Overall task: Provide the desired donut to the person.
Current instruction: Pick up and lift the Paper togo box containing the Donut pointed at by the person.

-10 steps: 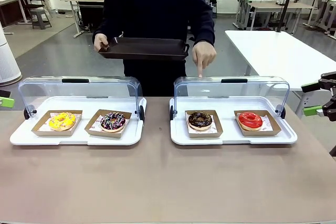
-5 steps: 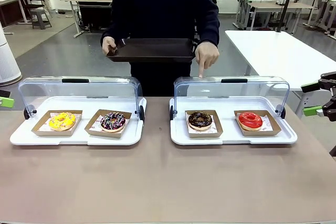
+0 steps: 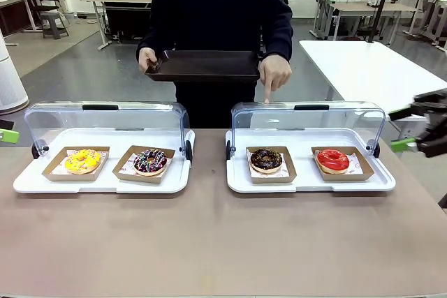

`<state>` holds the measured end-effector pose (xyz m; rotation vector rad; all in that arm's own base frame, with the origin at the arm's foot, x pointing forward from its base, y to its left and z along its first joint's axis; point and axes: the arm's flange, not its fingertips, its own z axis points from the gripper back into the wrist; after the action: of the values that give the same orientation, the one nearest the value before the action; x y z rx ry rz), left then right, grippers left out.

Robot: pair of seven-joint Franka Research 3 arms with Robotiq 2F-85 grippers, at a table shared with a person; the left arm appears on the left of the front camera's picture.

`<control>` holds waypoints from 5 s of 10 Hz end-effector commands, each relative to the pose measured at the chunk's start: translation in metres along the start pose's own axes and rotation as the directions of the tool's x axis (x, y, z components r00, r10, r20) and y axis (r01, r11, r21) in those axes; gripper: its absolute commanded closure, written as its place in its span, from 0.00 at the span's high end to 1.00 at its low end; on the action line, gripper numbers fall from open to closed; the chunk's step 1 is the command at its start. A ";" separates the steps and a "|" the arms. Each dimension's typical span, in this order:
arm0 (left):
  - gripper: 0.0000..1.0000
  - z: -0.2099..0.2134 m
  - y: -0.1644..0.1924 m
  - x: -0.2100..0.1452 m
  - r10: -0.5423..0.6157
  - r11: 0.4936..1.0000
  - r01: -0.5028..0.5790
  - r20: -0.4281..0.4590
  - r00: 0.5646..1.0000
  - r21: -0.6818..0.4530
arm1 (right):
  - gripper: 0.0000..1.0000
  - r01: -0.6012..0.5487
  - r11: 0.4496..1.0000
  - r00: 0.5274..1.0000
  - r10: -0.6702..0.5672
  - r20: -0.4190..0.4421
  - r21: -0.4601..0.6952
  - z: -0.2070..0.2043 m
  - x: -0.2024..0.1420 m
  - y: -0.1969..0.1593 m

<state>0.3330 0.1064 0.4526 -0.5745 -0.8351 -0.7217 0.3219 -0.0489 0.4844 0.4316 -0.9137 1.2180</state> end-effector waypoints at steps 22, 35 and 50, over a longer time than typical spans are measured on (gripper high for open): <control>1.00 0.000 0.003 -0.001 -0.018 1.000 0.018 0.026 1.000 -0.008 | 1.00 -0.119 0.977 0.783 0.201 -0.588 0.176 -0.311 0.025 -0.034; 1.00 0.000 0.003 -0.001 -0.018 1.000 0.018 0.026 1.000 -0.008 | 0.00 -0.124 0.973 0.774 0.217 -0.595 0.195 -0.280 0.039 -0.018; 1.00 0.000 0.003 -0.001 -0.018 1.000 0.018 0.026 1.000 -0.008 | 0.00 -0.346 0.924 0.791 0.380 -0.479 0.162 -0.024 0.164 0.107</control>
<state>0.3342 0.1069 0.4523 -0.5781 -0.8361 -0.7201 0.2506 0.1074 0.5832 -0.0187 -0.5108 1.6272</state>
